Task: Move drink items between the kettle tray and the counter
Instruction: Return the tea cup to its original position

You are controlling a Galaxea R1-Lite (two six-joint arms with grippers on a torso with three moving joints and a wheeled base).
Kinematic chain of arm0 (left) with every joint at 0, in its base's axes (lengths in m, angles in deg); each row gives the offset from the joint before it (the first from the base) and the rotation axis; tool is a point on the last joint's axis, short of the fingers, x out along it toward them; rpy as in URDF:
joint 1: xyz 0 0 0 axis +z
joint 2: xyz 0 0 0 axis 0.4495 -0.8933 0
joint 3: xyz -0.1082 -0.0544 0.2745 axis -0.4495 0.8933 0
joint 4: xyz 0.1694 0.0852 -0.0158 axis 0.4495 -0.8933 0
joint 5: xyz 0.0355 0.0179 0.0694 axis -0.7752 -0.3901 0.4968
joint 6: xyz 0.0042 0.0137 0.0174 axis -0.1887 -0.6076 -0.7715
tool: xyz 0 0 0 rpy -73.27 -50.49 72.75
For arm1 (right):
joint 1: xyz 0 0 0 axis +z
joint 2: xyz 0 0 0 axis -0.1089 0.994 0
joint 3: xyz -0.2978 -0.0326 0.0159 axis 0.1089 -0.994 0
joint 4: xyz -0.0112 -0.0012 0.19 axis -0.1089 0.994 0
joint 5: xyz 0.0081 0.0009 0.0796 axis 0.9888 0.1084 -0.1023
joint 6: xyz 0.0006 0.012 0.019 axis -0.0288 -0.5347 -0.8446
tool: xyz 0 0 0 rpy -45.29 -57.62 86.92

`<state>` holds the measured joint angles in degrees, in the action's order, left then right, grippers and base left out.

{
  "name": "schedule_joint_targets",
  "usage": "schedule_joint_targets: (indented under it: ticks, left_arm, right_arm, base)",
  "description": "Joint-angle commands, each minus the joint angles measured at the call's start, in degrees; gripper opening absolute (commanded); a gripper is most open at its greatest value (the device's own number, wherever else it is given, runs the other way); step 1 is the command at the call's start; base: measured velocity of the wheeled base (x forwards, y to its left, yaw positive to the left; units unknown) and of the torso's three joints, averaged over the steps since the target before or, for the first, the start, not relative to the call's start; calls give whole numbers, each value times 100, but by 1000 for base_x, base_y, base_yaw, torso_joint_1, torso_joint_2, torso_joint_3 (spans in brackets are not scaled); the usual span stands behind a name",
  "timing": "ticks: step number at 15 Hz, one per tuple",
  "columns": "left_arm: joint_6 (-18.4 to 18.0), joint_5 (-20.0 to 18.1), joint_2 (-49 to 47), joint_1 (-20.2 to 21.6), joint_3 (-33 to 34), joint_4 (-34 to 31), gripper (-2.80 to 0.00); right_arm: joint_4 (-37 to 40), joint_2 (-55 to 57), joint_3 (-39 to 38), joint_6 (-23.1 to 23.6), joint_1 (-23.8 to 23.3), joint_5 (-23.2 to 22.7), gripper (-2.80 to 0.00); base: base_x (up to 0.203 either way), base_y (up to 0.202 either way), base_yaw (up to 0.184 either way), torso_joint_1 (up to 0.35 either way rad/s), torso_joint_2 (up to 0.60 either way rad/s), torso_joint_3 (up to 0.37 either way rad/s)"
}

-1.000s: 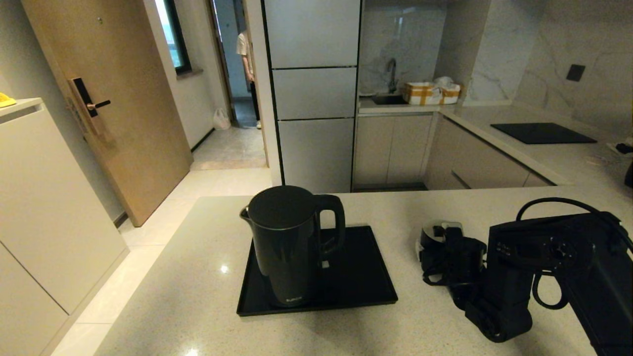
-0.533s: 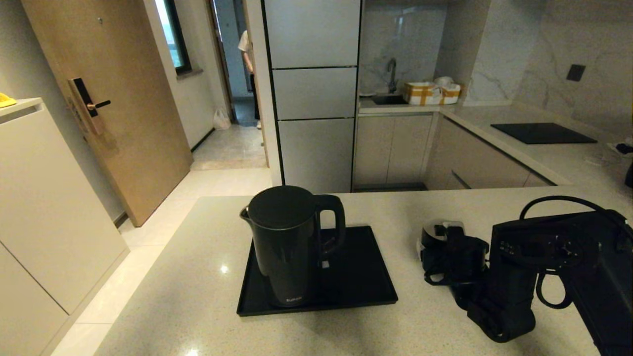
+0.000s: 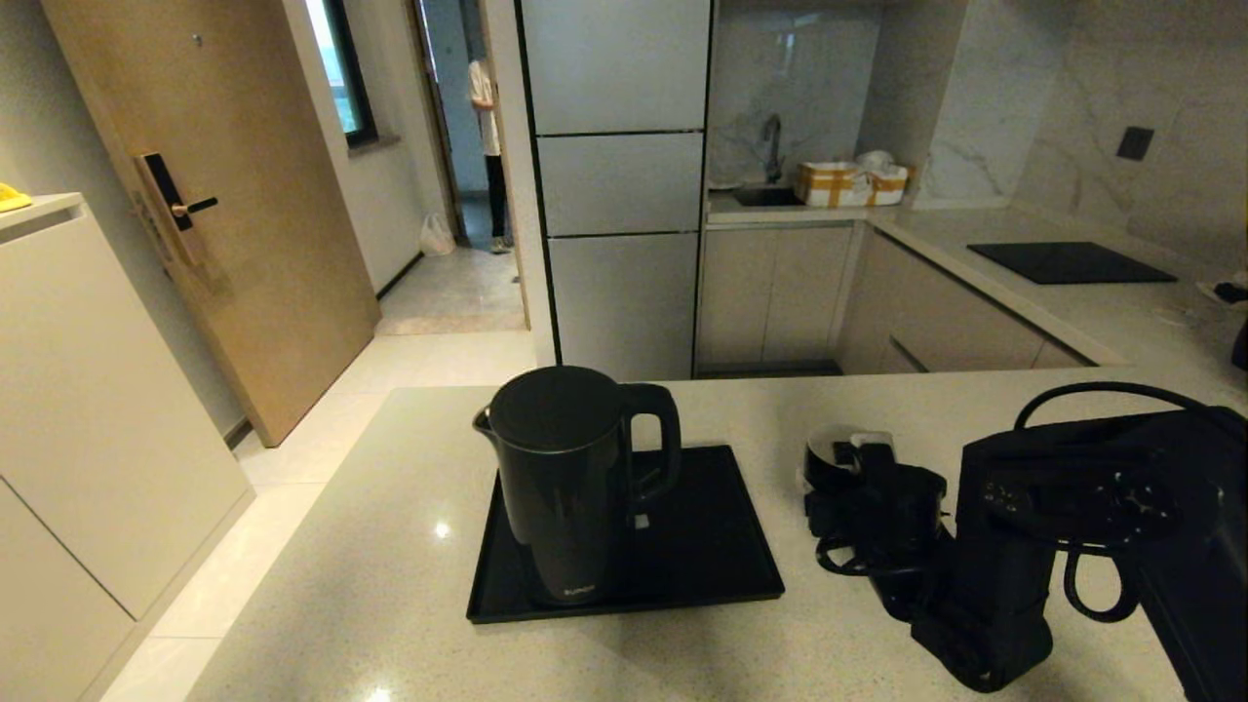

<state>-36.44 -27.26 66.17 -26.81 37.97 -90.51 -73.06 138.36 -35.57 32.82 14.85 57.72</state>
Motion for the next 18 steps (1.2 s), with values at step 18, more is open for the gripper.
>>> schedule_joint_targets:
  ticks: [18]
  left_arm:
    - [-1,0,2,1,1,-3,-280]
  right_arm:
    - [-46,109,279,-72,1855,617,-280]
  base:
    - [0,0,0,0,0,0]
